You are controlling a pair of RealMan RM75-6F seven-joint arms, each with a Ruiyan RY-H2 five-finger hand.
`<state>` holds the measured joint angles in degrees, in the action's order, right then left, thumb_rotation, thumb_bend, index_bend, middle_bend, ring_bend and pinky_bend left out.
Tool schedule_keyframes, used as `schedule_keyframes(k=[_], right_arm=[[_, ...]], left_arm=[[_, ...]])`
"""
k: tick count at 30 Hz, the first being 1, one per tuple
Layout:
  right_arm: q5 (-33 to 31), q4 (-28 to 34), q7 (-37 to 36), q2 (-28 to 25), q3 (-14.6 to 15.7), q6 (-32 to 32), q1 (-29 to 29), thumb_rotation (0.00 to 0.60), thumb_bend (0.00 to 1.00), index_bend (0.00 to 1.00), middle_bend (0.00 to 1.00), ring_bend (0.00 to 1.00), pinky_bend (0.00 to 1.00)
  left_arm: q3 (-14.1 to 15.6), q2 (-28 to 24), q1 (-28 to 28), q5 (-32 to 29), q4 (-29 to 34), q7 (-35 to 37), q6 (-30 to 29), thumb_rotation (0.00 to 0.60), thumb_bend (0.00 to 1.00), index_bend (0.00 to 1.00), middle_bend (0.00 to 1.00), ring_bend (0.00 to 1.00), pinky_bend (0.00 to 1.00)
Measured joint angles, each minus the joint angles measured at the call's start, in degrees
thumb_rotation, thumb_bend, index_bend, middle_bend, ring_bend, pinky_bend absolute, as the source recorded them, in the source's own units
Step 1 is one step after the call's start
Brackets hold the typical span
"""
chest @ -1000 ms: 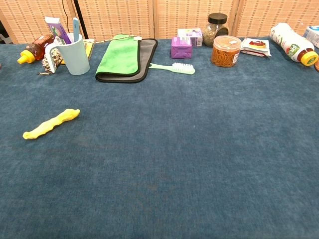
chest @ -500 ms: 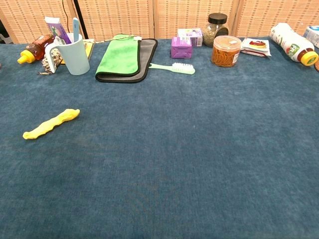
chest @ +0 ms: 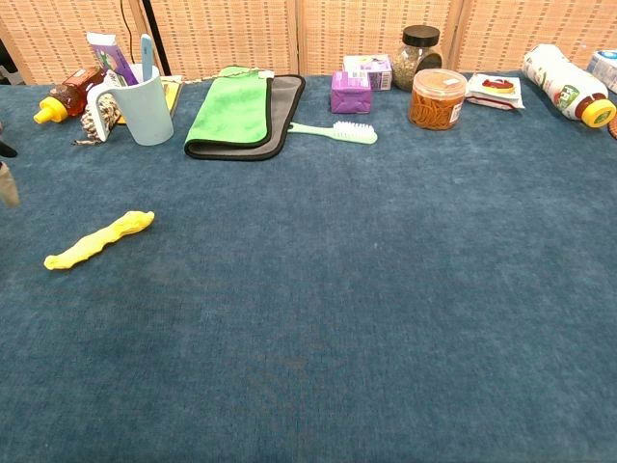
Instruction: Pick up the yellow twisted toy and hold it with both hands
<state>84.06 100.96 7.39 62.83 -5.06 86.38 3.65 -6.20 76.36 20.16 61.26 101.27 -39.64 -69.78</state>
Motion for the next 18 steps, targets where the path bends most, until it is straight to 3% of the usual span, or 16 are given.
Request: schedule_keyframes(k=[4,18], right_arm=[[0.25,0.03,-0.55,-0.4,0.15,0.34,-0.29,0.6,0.29,0.06,0.06,0.0,0.0],[1.09,-0.22,-2.52,-1.44,0.79,1.13,-1.23,0.6,0.29,0.06,0.06,0.0,0.0]], left_arm=[[0.08,2.16,0.9,-1.64,0.26,-2.83,-0.76,0.496,0.3,0.26,0.09,0.05,0.0],[0.29,9.45,3.05,-6.38,-1.16,-9.36,-4.49,0.487,0.29,0.13,0.07,0.03,0.0]])
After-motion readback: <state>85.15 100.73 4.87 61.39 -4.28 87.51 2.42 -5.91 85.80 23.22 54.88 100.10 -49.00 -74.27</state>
